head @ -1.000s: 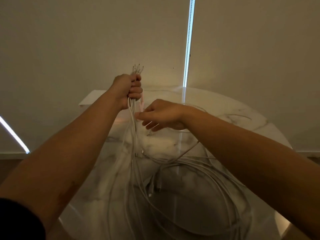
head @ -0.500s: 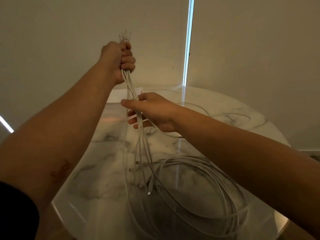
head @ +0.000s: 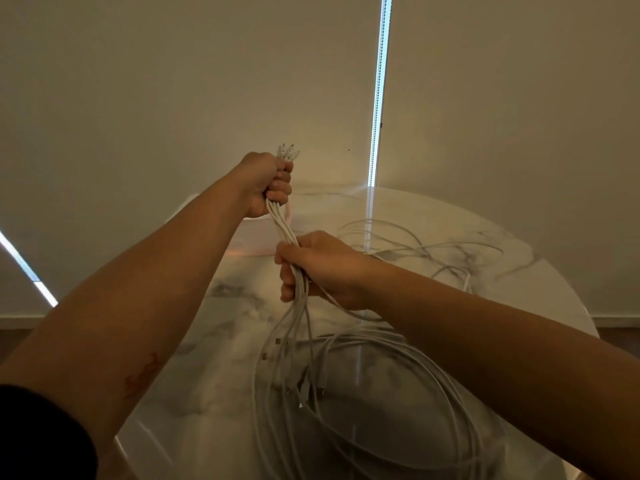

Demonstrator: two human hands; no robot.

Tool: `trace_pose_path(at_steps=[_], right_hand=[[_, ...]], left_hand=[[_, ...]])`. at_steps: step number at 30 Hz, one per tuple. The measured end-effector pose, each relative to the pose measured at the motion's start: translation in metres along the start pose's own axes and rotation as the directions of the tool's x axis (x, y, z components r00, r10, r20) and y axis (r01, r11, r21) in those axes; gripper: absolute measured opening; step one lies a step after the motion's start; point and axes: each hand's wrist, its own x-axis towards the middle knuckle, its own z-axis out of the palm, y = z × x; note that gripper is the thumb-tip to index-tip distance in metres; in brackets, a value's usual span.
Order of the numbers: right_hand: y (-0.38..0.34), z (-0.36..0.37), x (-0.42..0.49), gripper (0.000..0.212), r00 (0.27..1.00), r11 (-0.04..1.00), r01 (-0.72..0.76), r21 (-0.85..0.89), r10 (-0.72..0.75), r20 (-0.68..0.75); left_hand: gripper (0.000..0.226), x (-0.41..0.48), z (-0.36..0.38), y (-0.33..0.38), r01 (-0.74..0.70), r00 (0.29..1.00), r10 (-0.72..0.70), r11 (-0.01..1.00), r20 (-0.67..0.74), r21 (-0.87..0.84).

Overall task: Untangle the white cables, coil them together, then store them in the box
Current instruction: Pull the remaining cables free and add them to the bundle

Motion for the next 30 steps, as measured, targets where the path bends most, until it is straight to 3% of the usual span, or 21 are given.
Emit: trace_pose_path(at_steps=[3, 6, 8, 12, 15, 18, 22, 27, 29, 30], right_hand=[[-0.004, -0.003, -0.012, 0.019, 0.984, 0.996, -0.083, -0.038, 0.088, 0.154], [-0.006, -0.007, -0.026, 0.020, 0.942, 0.964, -0.122, -0.235, 0.186, 0.277], [-0.008, -0.011, -0.029, 0.021, 0.955, 0.949, -0.115, -0.293, 0.187, 0.230], [-0.022, -0.027, -0.027, 0.025, 0.995, 0.993, -0.044, -0.107, 0.054, 0.088], [-0.037, -0.039, -0.031, 0.024, 0.999, 0.996, 0.052, -0.079, -0.051, 0.017], [-0.046, -0.050, -0.033, 0.027, 0.991, 0.978, 0.117, -0.171, -0.127, -0.052], [-0.045, -0.055, -0.028, 0.031, 0.946, 0.919, 0.208, -0.336, -0.276, -0.169], [-0.048, -0.069, -0.028, 0.034, 0.905, 0.824, 0.263, -0.502, -0.391, -0.166], [-0.047, -0.073, -0.028, 0.034, 0.907, 0.817, 0.284, -0.502, -0.399, -0.136], [-0.046, -0.075, -0.028, 0.034, 0.911, 0.823, 0.287, -0.491, -0.392, -0.125]], left_hand=[[0.033, 0.002, -0.011, 0.010, -0.044, 0.998, 0.043, 0.999, -0.052, -0.020], [0.034, 0.005, -0.033, 0.024, -0.065, 0.987, 0.063, 0.998, -0.146, -0.006], [0.035, 0.007, -0.052, 0.024, -0.056, 0.976, 0.055, 0.998, -0.211, 0.001], [0.035, 0.007, -0.075, 0.009, -0.059, 0.962, 0.035, 0.995, -0.273, -0.081], [0.030, 0.002, -0.085, 0.001, -0.083, 0.963, 0.011, 0.963, -0.269, -0.256], [0.025, -0.009, -0.086, -0.006, -0.113, 0.971, 0.010, 0.901, -0.241, -0.418], [0.026, -0.023, -0.074, -0.034, -0.074, 0.964, -0.004, 0.957, -0.267, -0.280], [0.022, -0.041, -0.078, -0.056, 0.142, 0.973, -0.172, 0.973, -0.155, -0.183], [0.028, -0.052, -0.084, -0.058, 0.234, 0.962, -0.232, 0.972, -0.146, -0.003], [0.034, -0.057, -0.089, -0.057, 0.281, 0.952, -0.250, 0.942, -0.174, 0.182]])
